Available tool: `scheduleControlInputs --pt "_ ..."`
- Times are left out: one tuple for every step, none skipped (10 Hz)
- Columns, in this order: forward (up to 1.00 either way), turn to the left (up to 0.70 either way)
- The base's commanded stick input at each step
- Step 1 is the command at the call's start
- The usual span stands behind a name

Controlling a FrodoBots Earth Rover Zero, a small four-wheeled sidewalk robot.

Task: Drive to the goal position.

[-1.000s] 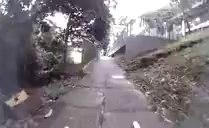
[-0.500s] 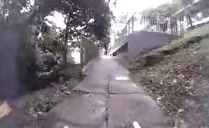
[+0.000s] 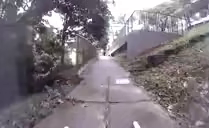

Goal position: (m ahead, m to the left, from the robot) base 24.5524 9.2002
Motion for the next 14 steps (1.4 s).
scheduleControlInputs --pt "0.7 -0.11" --pt "0.7 -0.11" --pt "0.7 -0.11" --pt "0.7 -0.11" --pt "0.7 -0.11" --pt "0.7 -0.11" --pt "0.7 -0.11" --pt "0.7 -0.11" --pt "0.7 -0.11" --pt "0.7 -0.11" --pt "0.7 -0.11" --pt "0.7 -0.11" --pt "0.7 -0.11" --pt "0.7 -0.11"
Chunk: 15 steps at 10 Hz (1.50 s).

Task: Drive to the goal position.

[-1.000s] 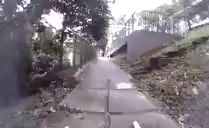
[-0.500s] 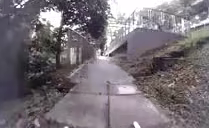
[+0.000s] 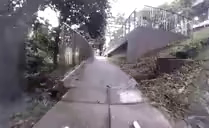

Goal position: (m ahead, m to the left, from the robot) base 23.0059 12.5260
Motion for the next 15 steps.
scheduleControlInputs --pt "0.7 -0.11" --pt "0.7 -0.11" --pt "0.7 -0.11" --pt "0.7 -0.11" --pt "0.7 -0.11" --pt "0.7 -0.11" --pt "0.7 -0.11" --pt "0.7 -0.11" --pt "0.7 -0.11" --pt "0.7 -0.11" --pt "0.7 -0.11" --pt "0.7 -0.11" --pt "0.7 -0.11" --pt "0.7 -0.11" --pt "0.7 -0.11"
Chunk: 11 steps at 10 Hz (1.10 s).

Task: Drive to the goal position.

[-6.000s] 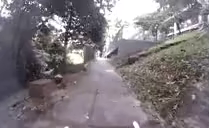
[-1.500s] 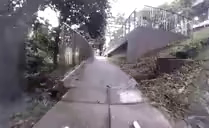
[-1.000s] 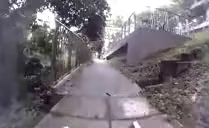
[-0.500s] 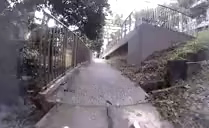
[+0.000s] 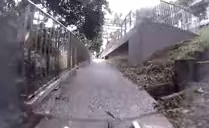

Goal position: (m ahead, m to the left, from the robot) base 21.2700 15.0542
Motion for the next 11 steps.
scheduleControlInputs --pt "0.7 -0.11" --pt "0.7 -0.11" --pt "0.7 -0.11" --pt "0.7 -0.06" --pt "0.7 0.03" --pt "0.7 0.03" --pt "0.7 0.03" --pt "0.7 0.03" --pt "0.7 0.03" --pt "0.7 0.03" --pt "0.7 0.03"
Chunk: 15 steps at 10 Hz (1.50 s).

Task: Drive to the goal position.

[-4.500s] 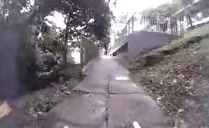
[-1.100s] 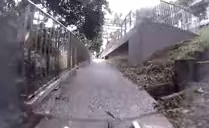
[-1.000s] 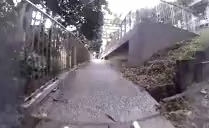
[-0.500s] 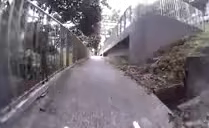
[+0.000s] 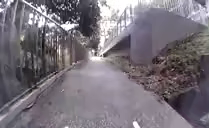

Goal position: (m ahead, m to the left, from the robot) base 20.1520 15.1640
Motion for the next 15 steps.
scheduleControlInputs --pt "0.7 0.03" --pt "0.7 0.03" --pt "0.7 0.03" --pt "0.7 0.03" --pt "0.7 0.03" --pt "0.7 0.03" --pt "0.7 0.03" --pt "0.7 0.03" --pt "0.7 0.03" --pt "0.7 0.03" --pt "0.7 -0.01" --pt "0.7 -0.1" --pt "0.7 -0.11" --pt "0.7 -0.11" --pt "0.7 -0.11"
